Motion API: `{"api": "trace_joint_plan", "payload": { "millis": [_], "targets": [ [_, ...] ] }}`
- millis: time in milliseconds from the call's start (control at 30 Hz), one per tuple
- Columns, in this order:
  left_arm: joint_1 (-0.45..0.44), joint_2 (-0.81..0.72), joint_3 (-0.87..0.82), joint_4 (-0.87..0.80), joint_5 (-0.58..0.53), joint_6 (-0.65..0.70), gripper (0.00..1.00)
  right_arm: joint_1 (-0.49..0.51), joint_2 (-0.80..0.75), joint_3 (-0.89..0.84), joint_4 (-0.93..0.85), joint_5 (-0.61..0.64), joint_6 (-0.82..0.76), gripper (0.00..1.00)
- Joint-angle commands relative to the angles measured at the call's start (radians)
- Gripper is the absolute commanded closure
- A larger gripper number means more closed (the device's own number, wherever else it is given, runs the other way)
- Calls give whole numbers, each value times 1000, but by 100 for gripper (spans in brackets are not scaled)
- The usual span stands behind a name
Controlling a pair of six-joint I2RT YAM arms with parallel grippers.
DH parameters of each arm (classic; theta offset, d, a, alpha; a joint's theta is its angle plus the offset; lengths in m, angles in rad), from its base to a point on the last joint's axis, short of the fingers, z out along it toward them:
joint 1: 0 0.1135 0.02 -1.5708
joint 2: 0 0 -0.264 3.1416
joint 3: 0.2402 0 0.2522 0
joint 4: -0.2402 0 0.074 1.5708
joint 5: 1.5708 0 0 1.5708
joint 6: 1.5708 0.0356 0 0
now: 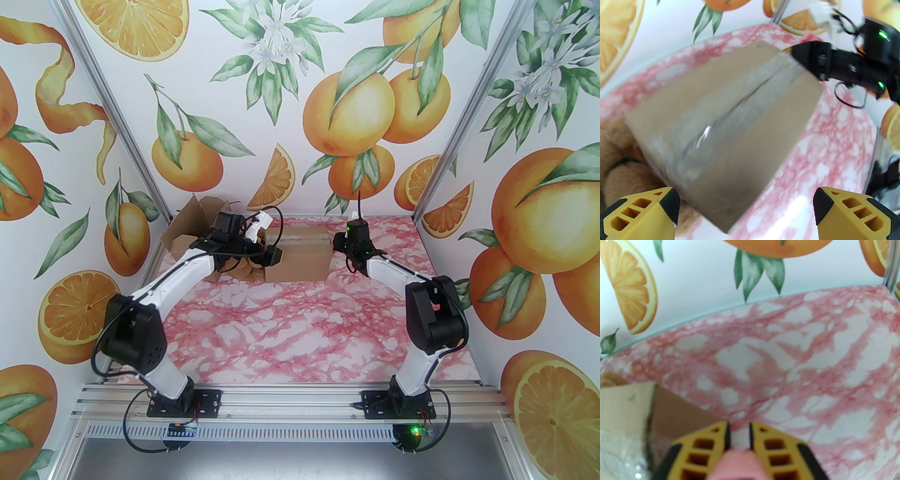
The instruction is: Unpack the express box
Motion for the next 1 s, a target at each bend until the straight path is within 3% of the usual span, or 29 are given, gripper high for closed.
{"api": "trace_joint_plan", "payload": {
  "millis": [0,133,267,467,600,800,967],
  "targets": [
    [-8,-94,-38,57,83,178,4,-24,-72,-35,32,-31,5,100],
    [-45,-142,-88,101,282,313,6,-60,-133,-72,44,-48,21,100],
    [-189,-138,-143,201,296,442,3,-95,-173,-89,91,-89,69,100],
    [-375,46,-204,729,258,234,0,-155,-187,-73,161,-200,166,100],
    [-442,191,-157,922,221,131,0,-198,-181,-71,231,-282,241,100],
    [-457,357,-178,1264,248,-14,0,-217,-164,-36,282,-344,318,100],
    [-450,473,-127,1335,290,-45,2,-221,-141,-68,427,-400,425,100]
  ]
}}
